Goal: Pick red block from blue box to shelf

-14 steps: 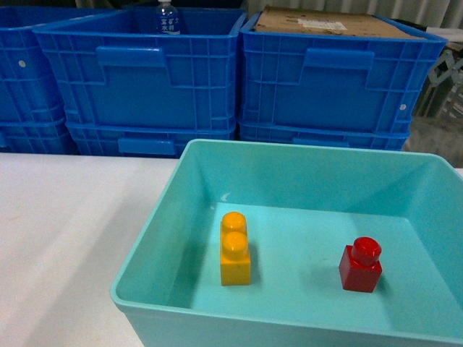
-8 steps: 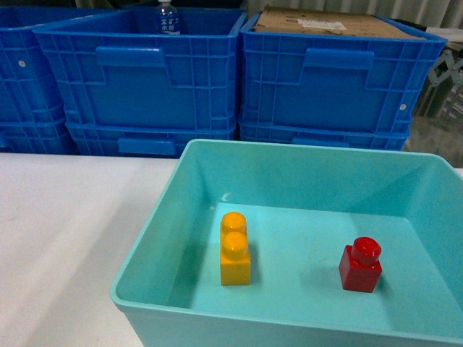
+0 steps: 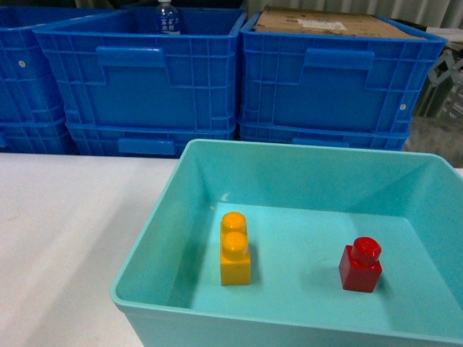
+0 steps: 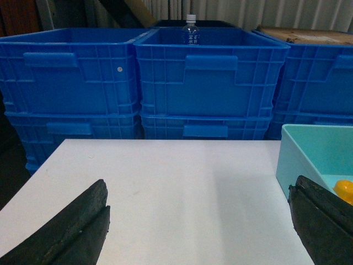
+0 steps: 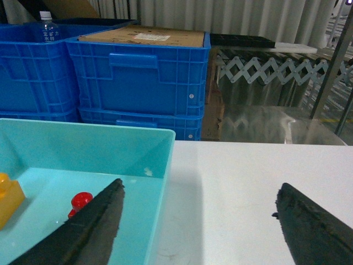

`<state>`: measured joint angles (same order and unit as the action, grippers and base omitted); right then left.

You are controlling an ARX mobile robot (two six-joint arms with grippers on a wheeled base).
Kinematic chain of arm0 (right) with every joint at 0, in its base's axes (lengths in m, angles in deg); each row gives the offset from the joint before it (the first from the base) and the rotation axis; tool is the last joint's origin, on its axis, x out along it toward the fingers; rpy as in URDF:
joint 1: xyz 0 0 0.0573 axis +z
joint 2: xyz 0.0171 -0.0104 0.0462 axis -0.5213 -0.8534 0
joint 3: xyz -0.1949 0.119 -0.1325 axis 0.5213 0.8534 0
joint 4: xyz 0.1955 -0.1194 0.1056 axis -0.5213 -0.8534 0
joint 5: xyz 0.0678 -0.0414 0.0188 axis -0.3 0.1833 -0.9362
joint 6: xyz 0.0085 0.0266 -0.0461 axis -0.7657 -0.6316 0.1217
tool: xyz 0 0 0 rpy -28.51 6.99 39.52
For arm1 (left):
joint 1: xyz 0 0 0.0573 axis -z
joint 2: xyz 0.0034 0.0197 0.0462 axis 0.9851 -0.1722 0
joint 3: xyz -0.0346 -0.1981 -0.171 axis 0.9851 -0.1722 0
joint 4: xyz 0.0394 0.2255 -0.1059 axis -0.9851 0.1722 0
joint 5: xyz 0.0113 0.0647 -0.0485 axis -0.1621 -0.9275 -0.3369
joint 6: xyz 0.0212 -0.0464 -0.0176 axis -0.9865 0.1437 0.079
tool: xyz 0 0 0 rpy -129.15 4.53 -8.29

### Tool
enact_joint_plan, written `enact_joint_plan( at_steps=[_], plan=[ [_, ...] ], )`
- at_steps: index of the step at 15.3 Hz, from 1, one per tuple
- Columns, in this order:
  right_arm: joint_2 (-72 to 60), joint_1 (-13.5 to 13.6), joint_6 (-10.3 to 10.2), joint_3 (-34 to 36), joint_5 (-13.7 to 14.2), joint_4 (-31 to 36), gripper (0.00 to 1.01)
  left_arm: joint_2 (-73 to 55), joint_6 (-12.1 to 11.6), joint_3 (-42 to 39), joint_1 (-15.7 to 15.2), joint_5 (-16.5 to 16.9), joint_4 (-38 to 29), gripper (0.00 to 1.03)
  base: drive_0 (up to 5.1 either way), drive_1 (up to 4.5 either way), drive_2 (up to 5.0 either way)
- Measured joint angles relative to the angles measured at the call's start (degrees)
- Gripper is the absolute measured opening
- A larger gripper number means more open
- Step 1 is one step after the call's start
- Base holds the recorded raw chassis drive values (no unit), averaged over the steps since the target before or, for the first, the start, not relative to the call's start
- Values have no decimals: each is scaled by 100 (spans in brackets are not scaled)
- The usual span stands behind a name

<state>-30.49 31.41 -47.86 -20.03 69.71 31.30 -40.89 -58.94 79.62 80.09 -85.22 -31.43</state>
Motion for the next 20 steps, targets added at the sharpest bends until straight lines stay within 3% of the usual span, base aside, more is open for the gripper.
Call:
enact_joint_plan(
  at_steps=[1, 8, 9, 10, 11, 13, 15, 17, 19, 20],
  plan=[
    [0, 0, 0, 0, 0, 0, 97, 0, 0, 2, 0, 0, 0, 98, 0, 0, 0],
    [0, 0, -2, 0, 0, 0, 98, 2, 0, 0, 0, 0, 0, 98, 0, 0, 0],
    [-107, 15, 0, -120, -46, -468, 98, 0, 0, 0, 0, 0, 0, 98, 0, 0, 0],
    [-1113, 400, -50, -616, 90, -1458, 98, 0, 0, 2, 0, 2, 0, 98, 0, 0, 0],
    [-1602, 688, -92, -750, 114, -1432, 98, 0, 0, 0, 0, 2, -4, 98, 0, 0, 0],
    [-2310, 1008, -201, -933, 201, -894, 98, 2, 0, 0, 0, -2, -2, 98, 0, 0, 0],
    [-3263, 1290, -442, -1360, 402, -297, 98, 0, 0, 0, 0, 0, -2, 98, 0, 0, 0],
    [-4975, 1460, -872, -2485, 435, 372, 98, 0, 0, 0, 0, 0, -4, 98, 0, 0, 0],
    [-6367, 1779, -1174, -3670, 334, 225, 98, 0, 0, 0, 0, 0, -2, 98, 0, 0, 0],
    [-7176, 1939, -1429, -4291, 116, -74, 98, 0, 0, 0, 0, 0, -2, 98, 0, 0, 0]
  ],
)
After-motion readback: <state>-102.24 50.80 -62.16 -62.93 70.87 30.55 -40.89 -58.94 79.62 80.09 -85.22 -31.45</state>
